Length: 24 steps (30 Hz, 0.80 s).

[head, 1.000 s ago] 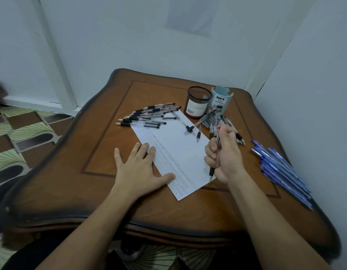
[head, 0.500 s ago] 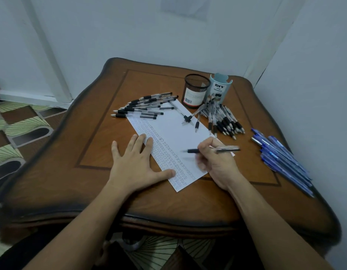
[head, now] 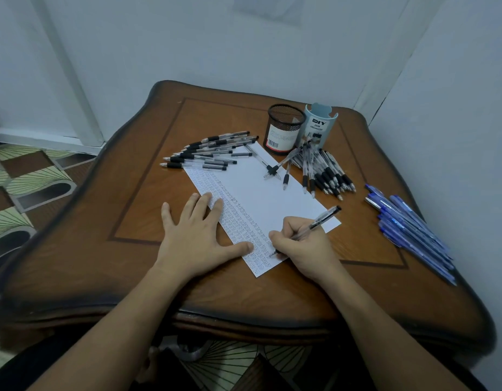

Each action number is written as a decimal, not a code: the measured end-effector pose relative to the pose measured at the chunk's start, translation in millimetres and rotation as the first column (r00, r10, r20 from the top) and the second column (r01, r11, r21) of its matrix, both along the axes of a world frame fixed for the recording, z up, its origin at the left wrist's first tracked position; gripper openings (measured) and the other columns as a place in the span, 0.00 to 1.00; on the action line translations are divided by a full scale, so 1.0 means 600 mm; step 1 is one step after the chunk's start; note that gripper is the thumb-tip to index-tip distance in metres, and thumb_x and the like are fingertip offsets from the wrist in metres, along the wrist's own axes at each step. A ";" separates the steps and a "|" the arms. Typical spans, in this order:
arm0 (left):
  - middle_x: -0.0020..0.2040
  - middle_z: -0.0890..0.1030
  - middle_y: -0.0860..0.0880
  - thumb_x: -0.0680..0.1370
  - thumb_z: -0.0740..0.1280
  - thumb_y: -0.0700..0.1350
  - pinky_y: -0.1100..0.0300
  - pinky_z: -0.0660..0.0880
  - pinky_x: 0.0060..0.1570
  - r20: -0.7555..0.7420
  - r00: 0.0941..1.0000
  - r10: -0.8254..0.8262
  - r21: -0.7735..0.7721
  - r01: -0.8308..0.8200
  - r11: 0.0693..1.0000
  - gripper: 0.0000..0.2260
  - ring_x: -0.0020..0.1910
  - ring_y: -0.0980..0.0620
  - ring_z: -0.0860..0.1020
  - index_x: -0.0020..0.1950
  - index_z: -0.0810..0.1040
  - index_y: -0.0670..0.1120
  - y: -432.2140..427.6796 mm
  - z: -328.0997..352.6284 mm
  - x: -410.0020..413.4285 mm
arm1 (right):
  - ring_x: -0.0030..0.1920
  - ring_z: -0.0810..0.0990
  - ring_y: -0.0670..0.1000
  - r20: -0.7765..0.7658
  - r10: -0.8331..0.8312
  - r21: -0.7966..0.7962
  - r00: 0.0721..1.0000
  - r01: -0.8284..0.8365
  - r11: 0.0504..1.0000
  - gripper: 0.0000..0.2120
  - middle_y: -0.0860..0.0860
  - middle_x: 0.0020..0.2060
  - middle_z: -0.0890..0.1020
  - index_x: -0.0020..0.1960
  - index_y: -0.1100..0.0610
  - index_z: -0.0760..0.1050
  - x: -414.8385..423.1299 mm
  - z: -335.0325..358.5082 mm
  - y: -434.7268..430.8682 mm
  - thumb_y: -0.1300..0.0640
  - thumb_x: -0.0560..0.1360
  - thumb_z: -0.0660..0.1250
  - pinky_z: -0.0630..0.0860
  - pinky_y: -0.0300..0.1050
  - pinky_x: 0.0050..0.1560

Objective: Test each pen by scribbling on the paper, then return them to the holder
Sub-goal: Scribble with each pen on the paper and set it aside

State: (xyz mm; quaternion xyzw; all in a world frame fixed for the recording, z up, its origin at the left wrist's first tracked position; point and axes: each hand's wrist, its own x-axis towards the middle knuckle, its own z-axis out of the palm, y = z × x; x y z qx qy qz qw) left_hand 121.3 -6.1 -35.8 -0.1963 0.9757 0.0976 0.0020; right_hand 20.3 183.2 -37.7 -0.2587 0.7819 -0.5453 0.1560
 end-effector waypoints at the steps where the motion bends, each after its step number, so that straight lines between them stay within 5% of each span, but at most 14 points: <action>1: 0.81 0.47 0.52 0.59 0.39 0.82 0.34 0.38 0.71 -0.002 1.000 -0.001 0.001 0.001 1.000 0.54 0.79 0.51 0.42 0.80 0.50 0.55 0.000 0.000 0.000 | 0.29 0.76 0.52 -0.003 0.001 0.005 1.000 -0.001 1.000 0.18 0.46 0.21 0.72 0.26 0.52 0.67 0.000 0.000 0.000 0.56 0.70 0.71 0.69 0.45 0.35; 7: 0.81 0.47 0.52 0.60 0.38 0.82 0.34 0.38 0.71 -0.007 1.000 0.001 0.001 -0.001 1.000 0.53 0.79 0.52 0.42 0.80 0.50 0.56 0.001 0.000 0.001 | 0.30 0.72 0.51 -0.048 0.023 0.038 0.999 -0.021 0.999 0.16 0.62 0.26 0.72 0.30 0.61 0.65 0.003 -0.001 0.000 0.55 0.67 0.69 0.66 0.45 0.34; 15: 0.80 0.53 0.53 0.62 0.45 0.81 0.37 0.38 0.72 -0.126 0.992 -0.008 0.051 0.014 0.999 0.51 0.79 0.53 0.46 0.79 0.57 0.55 0.000 -0.001 0.004 | 0.30 0.71 0.55 -0.077 0.033 0.054 0.996 -0.029 0.998 0.16 0.64 0.28 0.71 0.31 0.61 0.64 0.000 -0.005 0.000 0.53 0.67 0.69 0.65 0.44 0.34; 18: 0.77 0.63 0.53 0.64 0.53 0.77 0.44 0.45 0.75 -0.277 0.958 -0.068 0.107 0.101 0.989 0.46 0.77 0.53 0.56 0.76 0.65 0.51 -0.002 -0.007 0.005 | 0.29 0.69 0.49 -0.093 0.036 0.049 0.995 -0.031 0.998 0.17 0.64 0.28 0.71 0.30 0.61 0.64 0.002 -0.003 0.000 0.55 0.68 0.69 0.64 0.42 0.32; 24: 0.72 0.69 0.55 0.65 0.53 0.76 0.52 0.50 0.75 -0.275 0.955 -0.114 0.121 0.152 0.981 0.43 0.72 0.57 0.64 0.72 0.72 0.52 -0.004 -0.005 0.006 | 0.29 0.66 0.46 -0.121 0.042 0.056 0.992 -0.035 0.998 0.17 0.59 0.26 0.68 0.30 0.61 0.63 0.005 0.000 0.001 0.55 0.67 0.68 0.63 0.42 0.32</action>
